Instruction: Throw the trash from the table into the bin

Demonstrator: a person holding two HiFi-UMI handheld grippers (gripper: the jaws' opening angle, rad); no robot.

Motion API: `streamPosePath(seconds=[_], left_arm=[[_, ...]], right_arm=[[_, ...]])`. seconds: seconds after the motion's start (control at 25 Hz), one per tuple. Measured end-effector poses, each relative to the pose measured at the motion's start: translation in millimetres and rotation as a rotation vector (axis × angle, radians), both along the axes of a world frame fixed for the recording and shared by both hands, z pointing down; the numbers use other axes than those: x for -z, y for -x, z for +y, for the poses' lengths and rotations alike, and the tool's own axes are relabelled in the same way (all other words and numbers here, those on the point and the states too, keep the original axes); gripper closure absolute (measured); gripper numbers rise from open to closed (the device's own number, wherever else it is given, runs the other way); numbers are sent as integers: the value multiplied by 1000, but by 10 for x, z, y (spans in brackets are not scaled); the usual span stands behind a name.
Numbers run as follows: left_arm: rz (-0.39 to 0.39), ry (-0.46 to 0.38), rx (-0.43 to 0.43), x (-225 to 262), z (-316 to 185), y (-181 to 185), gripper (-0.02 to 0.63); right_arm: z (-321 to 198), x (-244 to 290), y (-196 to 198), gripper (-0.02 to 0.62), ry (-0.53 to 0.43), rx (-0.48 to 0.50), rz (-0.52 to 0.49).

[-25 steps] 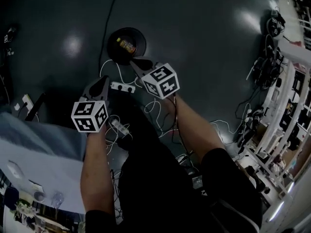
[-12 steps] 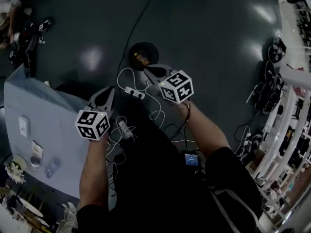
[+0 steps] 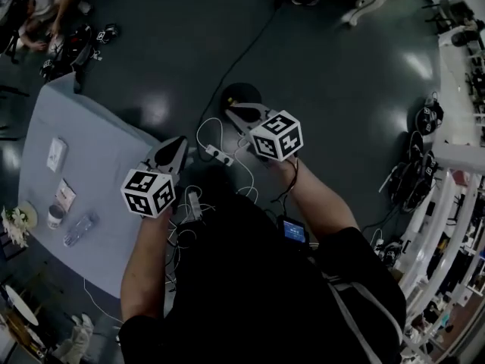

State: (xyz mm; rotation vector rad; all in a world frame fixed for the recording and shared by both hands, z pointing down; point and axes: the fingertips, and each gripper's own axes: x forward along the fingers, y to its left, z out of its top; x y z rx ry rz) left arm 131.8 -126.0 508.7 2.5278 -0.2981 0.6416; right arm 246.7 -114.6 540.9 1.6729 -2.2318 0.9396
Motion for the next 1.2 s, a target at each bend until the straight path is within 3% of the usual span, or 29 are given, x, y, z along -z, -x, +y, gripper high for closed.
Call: streamPosePath(seconds=[0.16, 0.4, 0.68, 0.96, 1.2], left_arm=[[56, -103, 52, 424, -31, 442, 592], [156, -192, 234, 1095, -213, 1266, 592], [204, -310, 410, 1663, -142, 2287, 592], [222, -364, 562, 2027, 126, 3338, 592], [188, -431, 613, 2073, 474, 4136, 594]], right_arm=[[-128, 398, 524, 594, -51, 103, 22], [-245, 919, 1314, 594, -115, 254, 34], [-356, 1511, 2376, 594, -215, 440, 28], [-218, 1954, 3487, 594, -282, 591, 3], [-62, 2065, 4339, 594, -308, 716, 4]])
